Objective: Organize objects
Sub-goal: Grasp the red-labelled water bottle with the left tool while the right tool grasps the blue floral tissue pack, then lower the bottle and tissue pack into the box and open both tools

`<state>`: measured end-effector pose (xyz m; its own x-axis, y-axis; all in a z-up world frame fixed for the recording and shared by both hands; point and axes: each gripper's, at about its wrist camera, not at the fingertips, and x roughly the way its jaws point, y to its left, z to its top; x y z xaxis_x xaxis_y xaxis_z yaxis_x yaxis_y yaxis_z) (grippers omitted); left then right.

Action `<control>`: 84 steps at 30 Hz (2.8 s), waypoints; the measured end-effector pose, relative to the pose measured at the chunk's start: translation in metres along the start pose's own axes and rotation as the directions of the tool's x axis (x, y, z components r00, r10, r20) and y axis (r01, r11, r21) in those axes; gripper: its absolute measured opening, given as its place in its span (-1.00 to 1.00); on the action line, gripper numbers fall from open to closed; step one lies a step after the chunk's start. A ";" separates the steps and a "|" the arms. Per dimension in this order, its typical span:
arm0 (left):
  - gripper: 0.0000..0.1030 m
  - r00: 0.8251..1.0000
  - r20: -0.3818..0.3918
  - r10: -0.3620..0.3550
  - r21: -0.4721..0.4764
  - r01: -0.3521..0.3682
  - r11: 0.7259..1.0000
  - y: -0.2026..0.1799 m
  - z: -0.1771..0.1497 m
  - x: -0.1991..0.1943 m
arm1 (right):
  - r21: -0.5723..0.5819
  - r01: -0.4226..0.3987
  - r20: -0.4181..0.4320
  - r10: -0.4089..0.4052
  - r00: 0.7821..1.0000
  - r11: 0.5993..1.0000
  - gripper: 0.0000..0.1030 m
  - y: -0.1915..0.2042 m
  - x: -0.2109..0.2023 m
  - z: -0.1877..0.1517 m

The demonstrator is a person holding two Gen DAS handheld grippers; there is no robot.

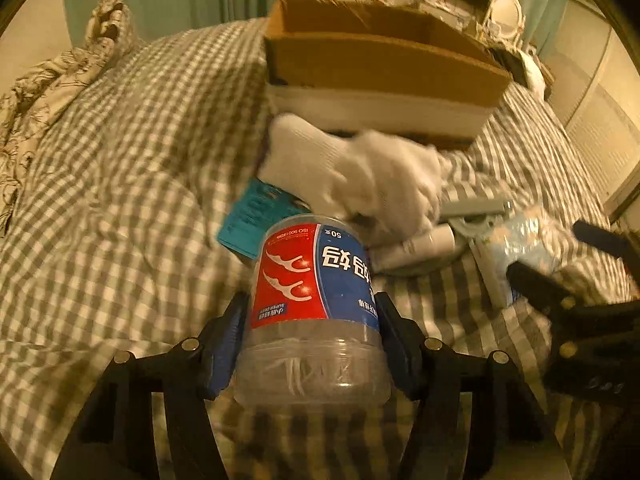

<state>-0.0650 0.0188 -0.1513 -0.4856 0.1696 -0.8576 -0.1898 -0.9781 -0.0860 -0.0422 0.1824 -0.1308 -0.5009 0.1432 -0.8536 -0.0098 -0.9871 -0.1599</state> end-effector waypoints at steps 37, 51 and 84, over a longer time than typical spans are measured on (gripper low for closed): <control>0.23 0.981 0.191 -0.025 0.017 0.022 1.000 0.005 0.067 -0.087 | 0.018 -0.072 0.274 0.064 0.960 0.997 0.39 -0.013 -0.094 0.050; 0.23 0.950 0.309 -0.032 0.071 0.010 0.997 -0.006 0.190 -0.082 | 0.030 -0.075 0.422 0.056 0.905 0.997 0.39 -0.042 -0.110 0.159; 0.83 0.938 0.346 -0.024 0.066 0.001 0.998 -0.007 0.233 -0.066 | 0.121 -0.052 0.457 -0.009 0.889 0.991 0.80 -0.081 -0.103 0.198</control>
<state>-0.2306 0.0428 0.0236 -0.7462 0.2240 -0.6269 -0.2459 -0.9678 -0.0530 -0.1608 0.2334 0.0682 -0.8408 0.1039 -0.5313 -0.0889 -0.9946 -0.0539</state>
